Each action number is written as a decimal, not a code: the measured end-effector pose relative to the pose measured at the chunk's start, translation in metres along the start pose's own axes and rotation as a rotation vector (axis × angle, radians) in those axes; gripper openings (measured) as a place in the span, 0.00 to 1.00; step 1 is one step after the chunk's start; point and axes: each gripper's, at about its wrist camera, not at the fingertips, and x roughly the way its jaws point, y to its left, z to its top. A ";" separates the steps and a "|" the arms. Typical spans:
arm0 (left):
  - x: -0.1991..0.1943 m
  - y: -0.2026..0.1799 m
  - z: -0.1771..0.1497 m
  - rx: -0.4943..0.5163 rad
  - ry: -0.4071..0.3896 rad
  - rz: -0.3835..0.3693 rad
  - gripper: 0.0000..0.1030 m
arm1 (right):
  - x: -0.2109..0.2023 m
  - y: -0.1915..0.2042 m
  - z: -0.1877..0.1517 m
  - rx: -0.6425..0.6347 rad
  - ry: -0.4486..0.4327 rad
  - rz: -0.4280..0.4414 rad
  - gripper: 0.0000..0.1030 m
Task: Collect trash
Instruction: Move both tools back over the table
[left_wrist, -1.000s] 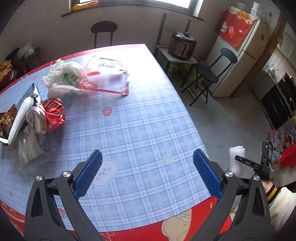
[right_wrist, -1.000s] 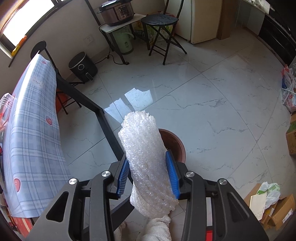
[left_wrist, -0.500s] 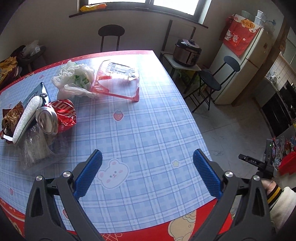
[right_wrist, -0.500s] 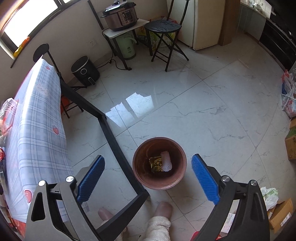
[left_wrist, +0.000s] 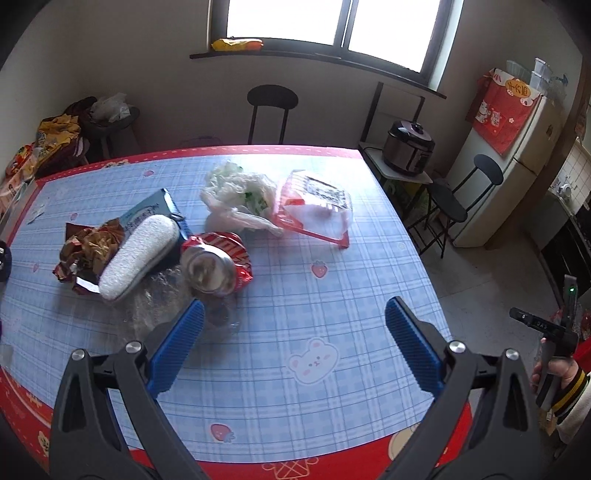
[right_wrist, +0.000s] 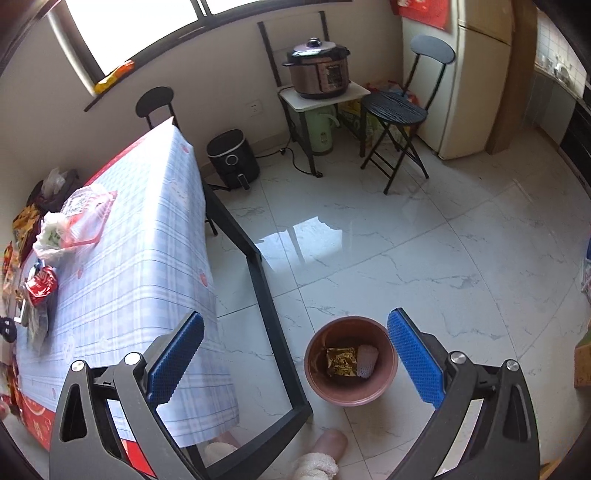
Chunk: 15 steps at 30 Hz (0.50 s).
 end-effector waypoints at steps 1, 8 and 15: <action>-0.010 0.014 0.001 -0.002 -0.014 0.020 0.94 | -0.001 0.012 0.006 -0.023 -0.008 0.010 0.95; -0.077 0.133 -0.003 -0.072 -0.064 0.186 0.94 | 0.004 0.117 0.031 -0.173 -0.031 0.096 0.95; -0.087 0.238 -0.023 -0.156 -0.052 0.254 0.94 | 0.010 0.233 0.032 -0.211 -0.023 0.168 0.95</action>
